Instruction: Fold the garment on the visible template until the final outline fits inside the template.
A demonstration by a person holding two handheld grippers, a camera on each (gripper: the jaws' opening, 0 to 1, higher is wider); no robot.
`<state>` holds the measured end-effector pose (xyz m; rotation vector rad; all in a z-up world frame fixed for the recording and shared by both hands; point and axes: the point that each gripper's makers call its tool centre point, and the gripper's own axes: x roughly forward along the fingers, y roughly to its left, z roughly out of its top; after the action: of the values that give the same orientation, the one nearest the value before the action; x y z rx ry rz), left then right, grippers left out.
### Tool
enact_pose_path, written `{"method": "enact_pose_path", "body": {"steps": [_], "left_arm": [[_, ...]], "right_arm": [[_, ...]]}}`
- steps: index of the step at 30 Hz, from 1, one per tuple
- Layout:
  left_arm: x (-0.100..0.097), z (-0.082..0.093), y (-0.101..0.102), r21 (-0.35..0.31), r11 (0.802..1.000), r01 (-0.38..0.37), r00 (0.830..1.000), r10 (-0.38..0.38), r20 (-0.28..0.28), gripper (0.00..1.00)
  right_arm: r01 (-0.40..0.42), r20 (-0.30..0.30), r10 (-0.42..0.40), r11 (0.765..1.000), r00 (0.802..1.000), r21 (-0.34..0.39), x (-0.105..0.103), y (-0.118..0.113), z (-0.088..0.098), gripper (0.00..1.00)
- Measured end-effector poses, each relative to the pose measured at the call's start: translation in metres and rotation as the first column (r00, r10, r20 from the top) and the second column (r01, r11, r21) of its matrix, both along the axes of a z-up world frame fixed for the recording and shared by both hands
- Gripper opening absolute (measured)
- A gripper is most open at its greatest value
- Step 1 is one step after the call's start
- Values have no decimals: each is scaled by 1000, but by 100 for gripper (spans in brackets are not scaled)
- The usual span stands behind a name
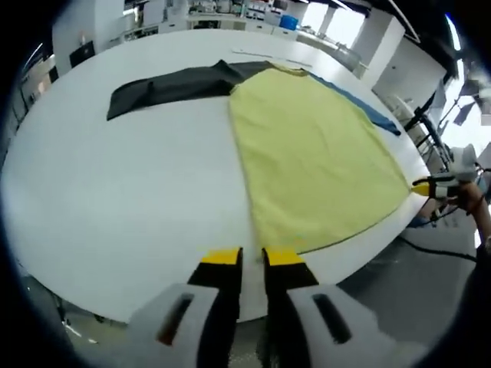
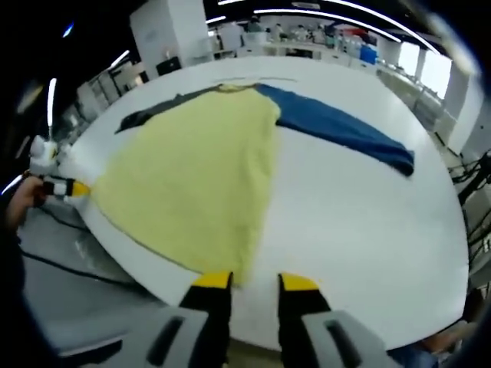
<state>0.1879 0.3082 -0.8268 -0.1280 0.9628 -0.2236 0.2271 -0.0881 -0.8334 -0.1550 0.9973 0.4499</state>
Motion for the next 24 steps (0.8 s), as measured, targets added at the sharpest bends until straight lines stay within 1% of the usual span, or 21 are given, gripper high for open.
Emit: {"method": "enact_pose_path", "body": {"steps": [1, 3, 4, 6, 7, 8, 9, 11, 12, 13, 14, 16, 19, 21, 23, 24], "left_arm": [[4, 5, 1, -1, 1000, -7, 1000, 7, 29, 16], [16, 14, 0, -8, 1000, 12, 992, -10, 122, 23], [17, 16, 2, -8, 1000, 1, 992, 0, 126, 27], [22, 18, 1, -2, 1000, 27, 988, -27, 150, 36], [27, 23, 0, 5, 1000, 29, 982, -30, 187, 40], [28, 26, -2, 11, 999, 34, 979, -36, 203, 43], [28, 28, -4, 7, 999, 43, 977, -44, 209, 47], [32, 33, -7, 1, 999, 53, 968, -52, 244, 53], [37, 38, -6, 1, 999, 54, 959, -52, 280, 56], [40, 41, -5, -2, 999, 49, 951, -46, 307, 58], [41, 42, -1, -7, 999, 42, 946, -37, 322, 60], [42, 44, 2, 0, 999, 44, 938, -41, 343, 65], [43, 47, 4, 13, 999, 49, 928, -50, 369, 68], [43, 47, 6, 44, 998, 54, 920, -67, 387, 72], [42, 45, 6, 48, 997, 61, 922, -74, 381, 77], [41, 44, 7, 50, 997, 62, 922, -77, 379, 79]], "right_arm": [[9, 21, -8, 1000, 1000, -11, 5, -4, 4, 23], [22, 38, -22, 1000, 999, -5, 12, -7, 12, 30], [38, 47, -38, 999, 998, 4, 17, -8, 15, 34], [68, 86, -71, 997, 994, 28, 31, -15, 23, 42], [79, 98, -81, 997, 992, 28, 38, -20, 25, 44], [82, 106, -84, 996, 991, 22, 46, -26, 24, 46], [88, 111, -89, 996, 990, 15, 51, -31, 24, 48], [94, 126, -94, 996, 988, 6, 60, -37, 26, 51], [114, 158, -115, 993, 981, 12, 72, -43, 29, 51], [126, 173, -128, 992, 977, 22, 79, -47, 32, 51], [134, 199, -139, 990, 970, 38, 89, -51, 36, 51], [173, 226, -182, 983, 957, 61, 107, -63, 43, 52], [213, 233, -229, 973, 945, 93, 128, -80, 47, 54], [230, 215, -250, 967, 944, 112, 138, -87, 49, 57], [253, 216, -270, 962, 938, 105, 149, -98, 49, 58], [254, 213, -269, 962, 939, 97, 154, -101, 48, 58]]}}
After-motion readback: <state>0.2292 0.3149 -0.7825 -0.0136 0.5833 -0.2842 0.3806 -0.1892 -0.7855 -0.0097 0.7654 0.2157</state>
